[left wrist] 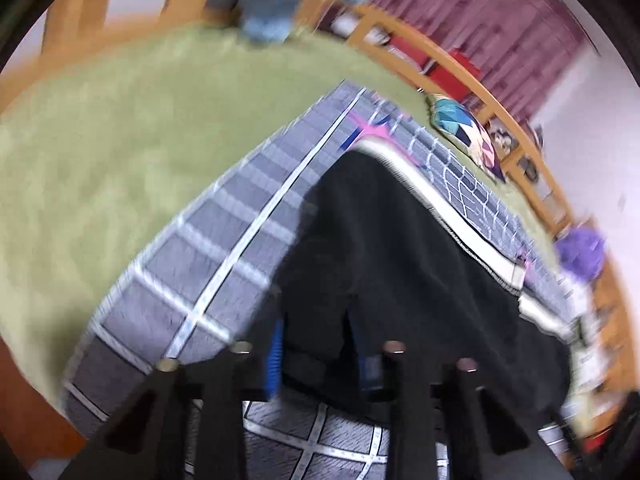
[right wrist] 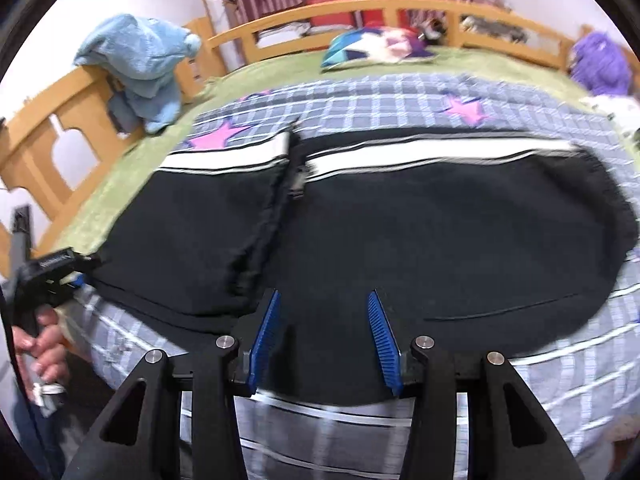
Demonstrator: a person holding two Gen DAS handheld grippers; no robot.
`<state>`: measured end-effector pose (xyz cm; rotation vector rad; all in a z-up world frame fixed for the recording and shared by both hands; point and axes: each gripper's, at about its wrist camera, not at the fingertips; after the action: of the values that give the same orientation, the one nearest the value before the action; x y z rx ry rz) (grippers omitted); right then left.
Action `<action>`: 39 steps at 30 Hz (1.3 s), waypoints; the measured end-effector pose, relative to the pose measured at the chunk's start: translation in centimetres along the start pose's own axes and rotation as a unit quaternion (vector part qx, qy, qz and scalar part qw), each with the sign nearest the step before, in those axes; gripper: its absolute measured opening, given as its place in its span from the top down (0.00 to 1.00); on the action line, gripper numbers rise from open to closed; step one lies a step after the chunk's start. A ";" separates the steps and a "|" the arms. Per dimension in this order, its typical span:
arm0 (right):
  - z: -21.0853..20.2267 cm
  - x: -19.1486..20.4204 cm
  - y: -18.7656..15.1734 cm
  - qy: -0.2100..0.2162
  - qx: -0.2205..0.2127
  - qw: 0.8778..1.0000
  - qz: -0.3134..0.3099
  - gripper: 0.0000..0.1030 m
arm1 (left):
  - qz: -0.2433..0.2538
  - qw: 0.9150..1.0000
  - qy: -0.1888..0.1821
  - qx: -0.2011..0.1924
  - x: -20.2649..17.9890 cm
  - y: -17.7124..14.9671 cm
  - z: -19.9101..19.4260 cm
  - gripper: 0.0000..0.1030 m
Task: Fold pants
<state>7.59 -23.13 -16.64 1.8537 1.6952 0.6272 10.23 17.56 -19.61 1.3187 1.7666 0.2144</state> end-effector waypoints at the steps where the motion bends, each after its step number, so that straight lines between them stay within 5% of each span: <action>1: -0.3 -0.5 0.0 -0.008 -0.010 1.000 -0.001 0.56 | 0.043 0.999 0.014 -0.011 -1.8 0.0 -0.3 0.84; 3: -1.0 -1.7 -0.2 -0.038 -0.032 0.999 0.000 0.56 | 0.096 0.994 0.033 -0.027 -4.9 0.1 -1.2 0.85; 8: -1.6 -4.2 -0.5 -0.077 -0.043 0.996 0.012 0.56 | 0.163 0.985 -0.044 -0.046 -13.8 0.8 -3.4 0.86; 13: -1.6 -8.0 -1.0 -0.085 -0.037 0.995 0.046 0.56 | 0.242 0.962 -0.126 0.016 -23.8 -3.0 -1.1 0.87; 17: -1.6 -11.0 -1.7 -0.081 -0.024 0.993 0.079 0.56 | 0.240 0.956 -0.144 0.091 -27.5 -7.2 4.1 0.87; 23: -1.6 -14.2 -2.9 -0.055 -0.015 0.992 0.113 0.53 | 0.221 0.946 -0.160 0.172 -27.2 -10.9 7.7 0.85; 28: -0.1 -14.0 -2.0 0.015 0.003 0.991 0.131 0.50 | 0.213 0.940 -0.210 0.163 -25.4 -9.5 3.8 0.56; 30: 0.6 -13.1 -1.0 0.045 0.006 0.990 0.132 0.49 | 0.207 0.944 -0.213 0.145 -24.2 -8.8 2.0 0.39; 35: 3.1 -10.3 1.7 0.121 0.012 0.982 0.147 0.36 | 0.173 0.963 -0.175 0.106 -19.4 -7.4 -0.6 0.38; 39: 7.9 -6.6 3.1 0.154 0.072 0.974 0.150 0.41 | 0.120 0.975 -0.155 0.106 -15.9 -6.7 -0.7 0.38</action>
<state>14.44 -30.52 -20.29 2.2361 1.6975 0.9814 5.62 1.66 -14.53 1.6251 1.3954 -0.0485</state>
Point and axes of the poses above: each gripper's, at about its wrist camera, not at the fingertips, and z roughly the way its jaws point, x to its left, y to its top, and after that the axes turned 15 degrees about -y, right-handed
